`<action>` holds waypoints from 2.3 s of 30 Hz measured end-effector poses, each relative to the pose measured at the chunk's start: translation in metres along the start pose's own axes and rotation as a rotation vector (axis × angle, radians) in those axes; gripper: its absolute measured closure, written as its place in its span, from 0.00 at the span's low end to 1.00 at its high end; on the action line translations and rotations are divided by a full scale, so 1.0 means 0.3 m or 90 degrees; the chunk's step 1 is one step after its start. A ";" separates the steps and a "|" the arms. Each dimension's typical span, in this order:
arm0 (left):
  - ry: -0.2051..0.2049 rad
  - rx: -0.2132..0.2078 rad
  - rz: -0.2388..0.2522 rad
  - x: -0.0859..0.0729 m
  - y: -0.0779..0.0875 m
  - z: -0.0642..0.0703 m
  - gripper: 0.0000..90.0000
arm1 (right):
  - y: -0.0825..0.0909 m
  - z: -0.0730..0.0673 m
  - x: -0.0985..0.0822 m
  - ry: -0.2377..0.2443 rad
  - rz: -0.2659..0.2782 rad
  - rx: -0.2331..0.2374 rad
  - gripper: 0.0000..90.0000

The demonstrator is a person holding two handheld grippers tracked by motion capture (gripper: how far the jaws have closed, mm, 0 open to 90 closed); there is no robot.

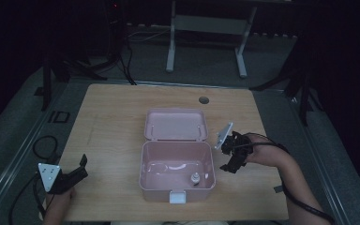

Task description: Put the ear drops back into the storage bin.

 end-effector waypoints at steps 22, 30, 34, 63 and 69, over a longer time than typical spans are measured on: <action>0.000 0.000 0.001 0.000 0.000 0.000 0.03 | -0.160 0.016 -0.168 -0.144 0.094 -0.063 0.15; -0.001 0.000 0.001 0.000 0.000 0.000 0.03 | -0.213 0.022 -0.257 -0.260 0.179 -0.137 0.15; 0.000 0.001 0.000 0.000 0.000 0.000 0.03 | -0.214 0.038 -0.291 -0.306 0.215 -0.194 0.15; -0.001 0.001 0.001 0.000 0.000 0.000 0.03 | -0.215 0.051 -0.451 -0.574 0.356 -0.401 0.15; -0.001 0.001 0.000 0.000 0.000 0.000 0.03 | -0.219 0.043 -0.473 -0.603 0.388 -0.392 0.14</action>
Point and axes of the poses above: each handheld gripper's, and its own axes: y roughly backward along the jaws, x roughly out of its top, z roughly to its right, the point moved 5 cm from there along -y, roughly forward along the jaws, and after that the axes turned 6 degrees about -x, right-handed, at the moved point
